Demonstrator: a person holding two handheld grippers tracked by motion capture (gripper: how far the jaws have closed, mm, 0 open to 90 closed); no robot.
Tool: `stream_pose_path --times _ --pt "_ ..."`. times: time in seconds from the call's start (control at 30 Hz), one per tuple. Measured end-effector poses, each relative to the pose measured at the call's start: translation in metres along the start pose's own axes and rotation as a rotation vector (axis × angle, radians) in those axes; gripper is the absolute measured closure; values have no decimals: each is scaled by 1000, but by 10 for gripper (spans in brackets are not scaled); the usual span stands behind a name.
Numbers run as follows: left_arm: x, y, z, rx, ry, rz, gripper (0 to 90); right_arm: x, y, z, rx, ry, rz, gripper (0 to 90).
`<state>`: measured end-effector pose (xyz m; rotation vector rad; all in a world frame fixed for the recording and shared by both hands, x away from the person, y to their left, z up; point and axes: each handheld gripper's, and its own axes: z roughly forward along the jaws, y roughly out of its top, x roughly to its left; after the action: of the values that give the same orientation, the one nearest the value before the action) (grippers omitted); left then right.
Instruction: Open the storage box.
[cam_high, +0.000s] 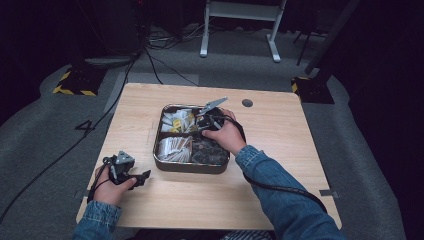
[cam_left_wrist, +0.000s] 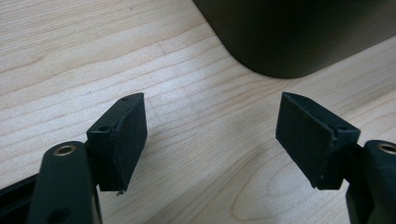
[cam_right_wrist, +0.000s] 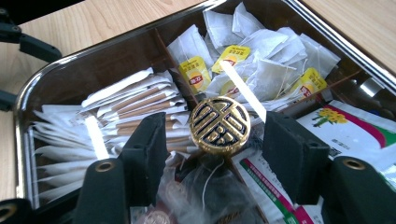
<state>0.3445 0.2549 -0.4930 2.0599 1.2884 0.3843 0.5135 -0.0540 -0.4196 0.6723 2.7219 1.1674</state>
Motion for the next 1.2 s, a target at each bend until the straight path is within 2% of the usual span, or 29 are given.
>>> stream_pose_path --times 0.1,0.2,0.33,0.4,0.47,0.53,0.7,0.97,1.13,1.2 --pt "0 0 1 3 -1 5 253 -2 0 7 17 -4 1 427" --pt "-2 1 0 -29 27 33 269 -2 0 13 28 -7 -6 454" --pt "-2 2 -2 -59 13 36 272 -3 -1 19 26 -10 -18 520" --pt "-1 1 -2 -45 12 35 269 -2 -1 18 29 -21 -20 586" --pt "-1 0 -1 -37 14 30 267 1 0 18 38 -33 -55 587" --pt "-1 0 0 -27 13 35 264 2 0 18 39 -38 -65 588" --pt "-3 0 1 -19 5 44 261 0 -5 19 3 -27 -54 590" --pt "-2 0 2 -5 -1 41 257 0 -5 19 -3 -27 -43 590" --pt "-3 -1 6 28 -1 63 243 1 -4 18 5 -34 -48 589" --pt "-3 -1 6 28 2 66 234 2 -3 18 6 -37 -33 590"
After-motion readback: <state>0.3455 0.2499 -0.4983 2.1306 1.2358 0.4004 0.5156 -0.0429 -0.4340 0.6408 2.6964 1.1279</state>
